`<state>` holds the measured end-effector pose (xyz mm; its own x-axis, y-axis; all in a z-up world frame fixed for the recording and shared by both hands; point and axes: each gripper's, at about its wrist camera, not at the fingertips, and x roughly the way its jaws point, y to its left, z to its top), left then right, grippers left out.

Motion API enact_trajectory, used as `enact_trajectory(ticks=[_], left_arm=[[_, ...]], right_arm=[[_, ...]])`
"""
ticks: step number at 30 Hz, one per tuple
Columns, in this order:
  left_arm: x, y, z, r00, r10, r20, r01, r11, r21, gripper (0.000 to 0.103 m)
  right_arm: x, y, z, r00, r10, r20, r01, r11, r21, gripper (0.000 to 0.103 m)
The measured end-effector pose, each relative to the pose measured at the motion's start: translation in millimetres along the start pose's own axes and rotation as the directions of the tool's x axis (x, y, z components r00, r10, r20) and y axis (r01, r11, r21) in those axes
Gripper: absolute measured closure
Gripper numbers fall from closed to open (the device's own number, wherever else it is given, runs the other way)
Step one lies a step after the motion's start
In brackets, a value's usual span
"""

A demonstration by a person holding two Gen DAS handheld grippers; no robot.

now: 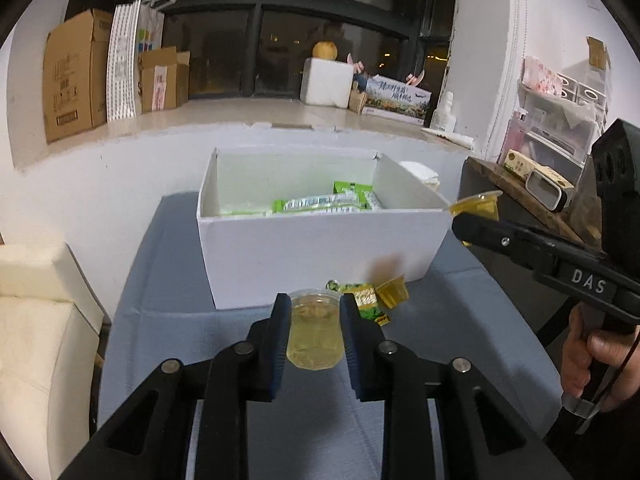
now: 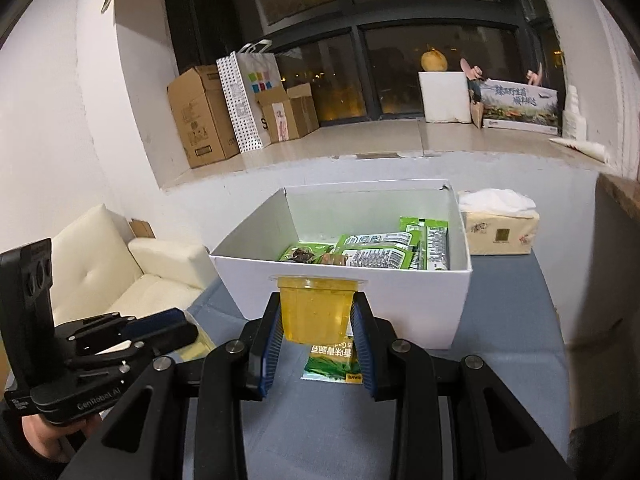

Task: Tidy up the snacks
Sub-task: 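Carry both cups over the white box and open both grippers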

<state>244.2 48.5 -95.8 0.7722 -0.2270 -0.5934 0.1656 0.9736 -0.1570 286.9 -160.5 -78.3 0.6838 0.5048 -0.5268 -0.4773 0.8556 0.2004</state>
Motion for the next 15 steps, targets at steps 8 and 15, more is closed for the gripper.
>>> enact_trajectory(ticks=[8, 15], left_arm=[[-3, -5, -1, 1.000, -0.005, 0.018, 0.005, 1.000, 0.001, 0.075], [-10, -8, 42, 0.996, 0.012, 0.087, -0.016, 0.999, 0.040, 0.075]], right_arm=[[3, -3, -4, 1.000, -0.008, -0.013, 0.008, 1.000, -0.006, 0.067], [8, -8, 25, 0.999, -0.040, 0.017, 0.041, 0.999, -0.035, 0.067]])
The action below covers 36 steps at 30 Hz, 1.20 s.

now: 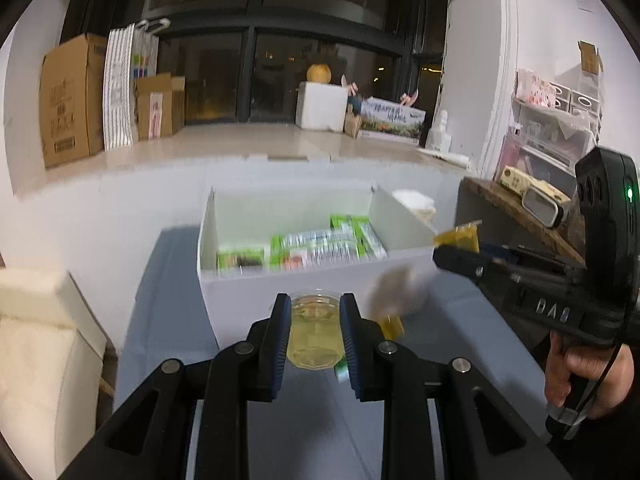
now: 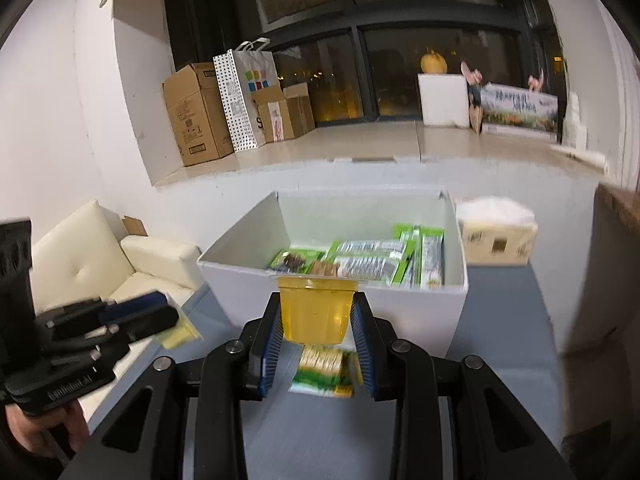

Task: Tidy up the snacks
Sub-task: 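Carry both cups over the white box and open both grippers, then grasp the last yellow jelly cup from the table with the right gripper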

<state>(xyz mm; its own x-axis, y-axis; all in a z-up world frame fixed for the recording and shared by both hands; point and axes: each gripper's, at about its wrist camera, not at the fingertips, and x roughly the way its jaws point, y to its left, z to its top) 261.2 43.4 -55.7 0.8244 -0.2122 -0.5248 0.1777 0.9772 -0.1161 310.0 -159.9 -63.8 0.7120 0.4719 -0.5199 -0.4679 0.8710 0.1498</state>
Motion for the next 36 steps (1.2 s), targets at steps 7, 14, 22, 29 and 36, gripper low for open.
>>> enact_trajectory(ticks=[7, 14, 22, 29, 36], left_arm=[[42, 13, 69, 0.999, 0.034, 0.039, -0.036, 0.999, 0.037, 0.075], [102, 33, 83, 0.996, 0.071, -0.059, -0.069, 0.997, 0.040, 0.061], [97, 36, 67, 0.993, 0.109, -0.050, -0.107, 0.993, 0.042, 0.000], [56, 30, 54, 0.995, 0.094, -0.028, -0.094, 0.996, -0.004, 0.000], [-6, 1, 2, 0.996, 0.090, -0.008, -0.090, 0.996, 0.002, 0.000]], right_arm=[[39, -20, 53, 1.000, -0.030, 0.009, 0.030, 1.000, 0.007, 0.067], [92, -43, 66, 0.993, -0.085, -0.078, 0.089, 0.995, 0.040, 0.031], [70, -56, 40, 0.993, -0.101, -0.058, 0.106, 0.991, 0.078, 0.000], [13, -53, 21, 0.992, -0.122, 0.011, 0.121, 0.988, 0.097, 0.000], [-30, -27, -35, 0.992, -0.123, -0.024, 0.125, 0.989, 0.077, 0.000]])
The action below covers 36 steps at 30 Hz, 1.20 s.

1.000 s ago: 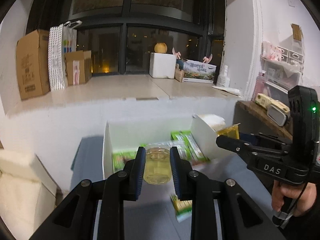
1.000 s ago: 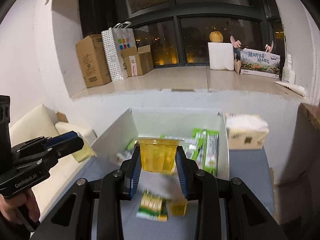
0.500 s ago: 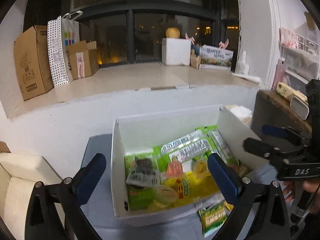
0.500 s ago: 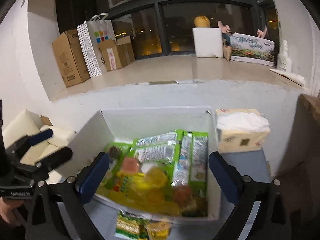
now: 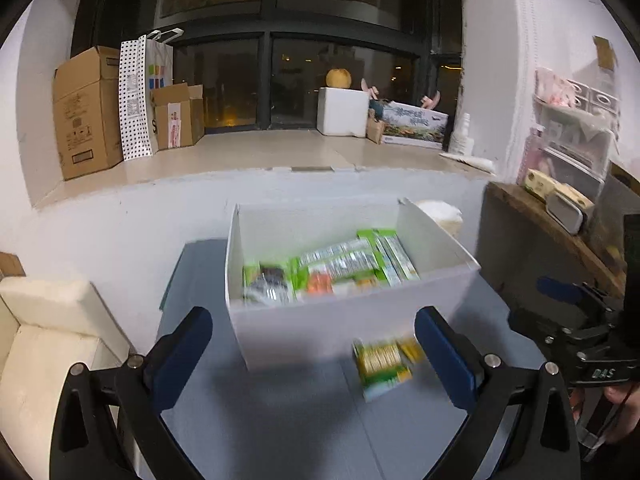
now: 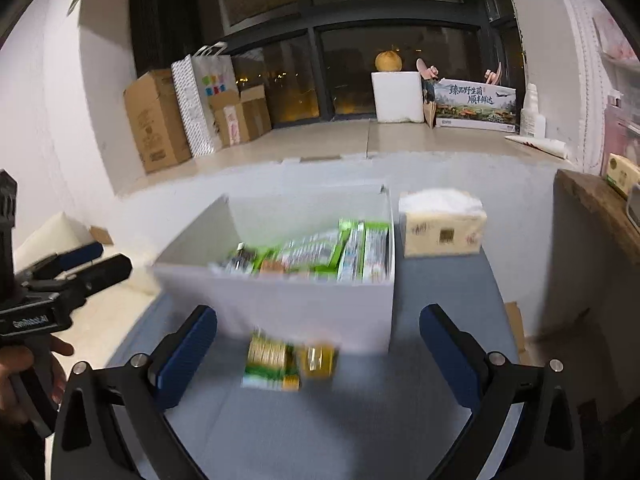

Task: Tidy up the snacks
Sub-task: 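Grasp the last yellow jelly cup from the table with the right gripper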

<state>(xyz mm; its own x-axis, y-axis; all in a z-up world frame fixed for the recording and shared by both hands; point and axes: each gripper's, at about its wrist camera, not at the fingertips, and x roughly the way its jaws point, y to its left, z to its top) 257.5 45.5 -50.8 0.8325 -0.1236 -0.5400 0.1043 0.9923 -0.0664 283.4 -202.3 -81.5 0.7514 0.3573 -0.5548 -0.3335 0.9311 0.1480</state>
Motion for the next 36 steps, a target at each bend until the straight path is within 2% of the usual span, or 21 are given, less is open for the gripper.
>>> enact_trajectory(ticks=[3, 5, 9, 12, 19, 28, 32, 34, 36], left_arm=[[-21, -6, -31, 0.999, 0.028, -0.018, -0.028, 0.999, -0.020, 0.000], [-30, -8, -49, 0.999, 0.018, -0.035, -0.019, 0.999, -0.040, 0.000], [-46, -11, -84, 0.998, 0.004, -0.065, -0.007, 0.998, -0.056, 0.000], [-48, -9, -96, 0.996, 0.005, -0.090, -0.012, 0.997, -0.072, 0.000], [-50, -6, -98, 0.996, 0.016, -0.086, -0.024, 0.996, -0.087, 0.000], [-47, -1, -101, 0.995, 0.026, -0.098, -0.034, 0.996, -0.082, 0.000], [-45, 5, -106, 0.994, 0.027, -0.108, -0.036, 0.996, -0.083, 0.000], [-43, 8, -108, 0.993, 0.031, -0.117, -0.042, 0.995, -0.088, 0.000], [-41, 9, -110, 0.992, 0.026, -0.123, -0.038, 0.995, -0.096, 0.000]], right_arm=[[-12, 2, -29, 1.000, -0.006, -0.018, 0.006, 1.000, 0.009, 0.000], [-15, 4, -44, 0.999, -0.032, -0.043, 0.033, 0.999, 0.012, 0.000], [-18, 3, -57, 0.998, -0.021, -0.064, 0.022, 0.999, 0.029, 0.000], [-15, 4, -60, 0.997, -0.017, -0.077, 0.020, 0.999, 0.027, 0.000], [18, 6, -54, 0.994, -0.021, -0.104, 0.022, 1.000, 0.014, 0.000], [108, -6, -34, 0.976, -0.063, -0.206, 0.070, 0.997, 0.024, 0.000], [133, -10, -33, 0.972, -0.051, -0.231, 0.062, 0.997, 0.044, 0.003], [142, -7, -35, 0.966, -0.080, -0.244, 0.086, 0.996, 0.012, 0.018], [152, -6, -38, 0.954, -0.100, -0.283, 0.103, 0.995, -0.004, 0.049]])
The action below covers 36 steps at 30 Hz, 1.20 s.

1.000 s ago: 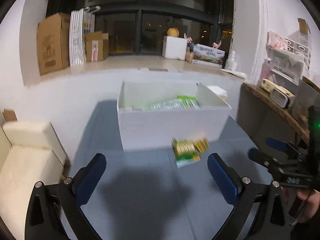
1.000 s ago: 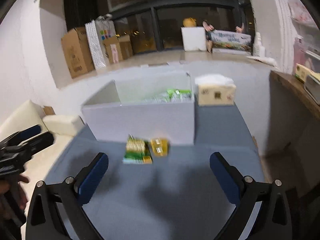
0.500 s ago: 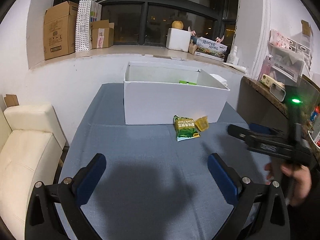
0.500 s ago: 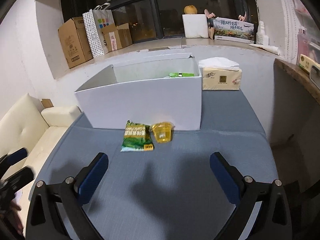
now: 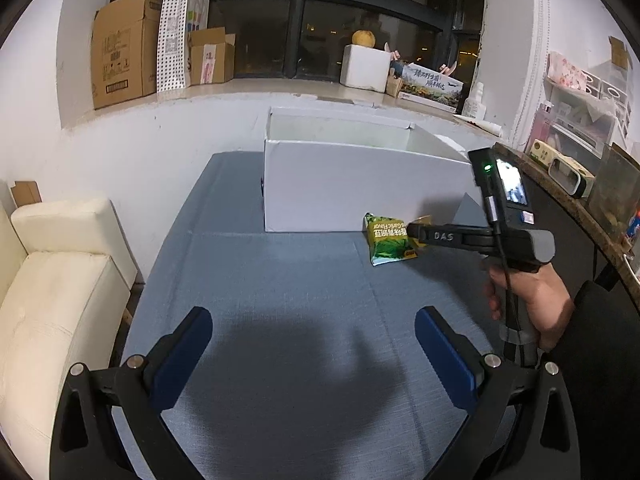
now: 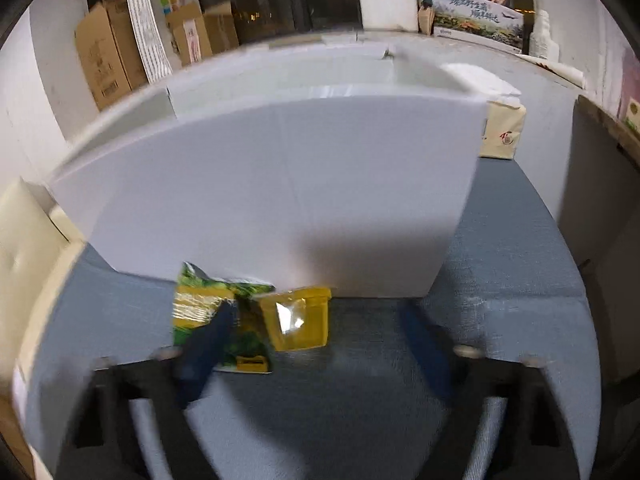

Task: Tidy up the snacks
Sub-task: 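Grasp the last yellow jelly cup from the table with the right gripper, then grasp the green garlic-flavor snack pack with the left gripper while the right holds its cup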

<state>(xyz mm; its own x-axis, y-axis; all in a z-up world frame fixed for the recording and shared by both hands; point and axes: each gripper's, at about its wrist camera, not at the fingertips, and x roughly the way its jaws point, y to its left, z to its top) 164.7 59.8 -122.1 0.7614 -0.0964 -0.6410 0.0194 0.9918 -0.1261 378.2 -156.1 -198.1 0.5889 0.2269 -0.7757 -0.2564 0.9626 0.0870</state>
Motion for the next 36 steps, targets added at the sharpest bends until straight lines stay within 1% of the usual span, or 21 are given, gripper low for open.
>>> enact_trajectory(ticks=[1, 2, 3, 4, 7, 10, 13, 16, 17, 20, 23, 25, 27, 33, 36], left_arm=[[1, 0, 0, 1.000, -0.001, -0.001, 0.001, 1.000, 0.001, 0.000], [1, -1, -1, 1.000, -0.002, 0.000, 0.002, 1.000, 0.004, 0.000], [2, -2, -1, 1.000, -0.005, 0.000, 0.005, 1.000, 0.010, 0.000], [2, -2, -1, 1.000, -0.007, 0.001, 0.007, 1.000, 0.013, 0.000], [4, -1, -2, 1.000, -0.006, -0.004, 0.006, 1.000, 0.009, 0.000], [5, -1, -2, 1.000, -0.012, -0.004, 0.012, 1.000, 0.003, 0.000], [10, -8, 2, 1.000, -0.014, -0.007, 0.014, 1.000, 0.019, 0.000], [20, -20, 9, 1.000, -0.019, -0.010, 0.019, 0.999, 0.041, 0.000], [25, -25, 12, 1.000, -0.022, -0.013, 0.023, 0.999, 0.049, 0.000], [46, -44, 23, 0.999, -0.023, -0.029, 0.025, 0.997, 0.071, 0.000], [72, -61, 32, 0.998, -0.032, -0.047, 0.035, 0.997, 0.062, 0.000], [93, -74, 38, 0.998, -0.016, -0.068, 0.021, 0.997, 0.073, 0.000], [114, -86, 44, 0.997, -0.014, -0.082, 0.021, 0.997, 0.078, 0.000], [171, -108, 61, 0.991, 0.046, -0.127, -0.039, 0.998, 0.059, 0.000], [189, -111, 65, 0.989, 0.077, -0.129, -0.069, 0.996, 0.061, 0.000]], right_arm=[[3, 1, -1, 1.000, 0.002, -0.015, -0.002, 1.000, 0.000, 0.058], [1, 3, -1, 1.000, -0.015, 0.006, 0.015, 1.000, -0.014, 0.065], [2, 3, -2, 1.000, -0.002, 0.000, 0.002, 1.000, -0.014, 0.067], [2, 3, -2, 1.000, 0.014, 0.000, -0.014, 1.000, -0.012, 0.067], [-3, 5, -5, 1.000, 0.027, 0.015, -0.026, 0.999, -0.027, 0.067], [-19, 4, -13, 0.998, 0.049, 0.042, -0.048, 0.999, -0.021, 0.067], [-44, -1, -23, 0.994, 0.076, 0.080, -0.075, 0.997, -0.009, 0.067], [-75, -6, -34, 0.987, 0.098, 0.129, -0.099, 0.995, 0.000, 0.067], [-92, -11, -39, 0.982, 0.111, 0.153, -0.114, 0.993, 0.012, 0.067], [-127, -23, -52, 0.974, 0.113, 0.198, -0.119, 0.993, 0.016, 0.067], [-158, -34, -65, 0.967, 0.100, 0.236, -0.110, 0.994, 0.029, 0.067], [-170, -43, -68, 0.964, 0.090, 0.251, -0.103, 0.994, 0.042, 0.067], [-183, -51, -75, 0.961, 0.062, 0.270, -0.077, 0.996, 0.046, 0.067], [-195, -73, -91, 0.962, 0.038, 0.272, -0.062, 0.995, 0.081, 0.067], [-193, -80, -97, 0.965, 0.039, 0.259, -0.065, 0.993, 0.095, 0.067]])
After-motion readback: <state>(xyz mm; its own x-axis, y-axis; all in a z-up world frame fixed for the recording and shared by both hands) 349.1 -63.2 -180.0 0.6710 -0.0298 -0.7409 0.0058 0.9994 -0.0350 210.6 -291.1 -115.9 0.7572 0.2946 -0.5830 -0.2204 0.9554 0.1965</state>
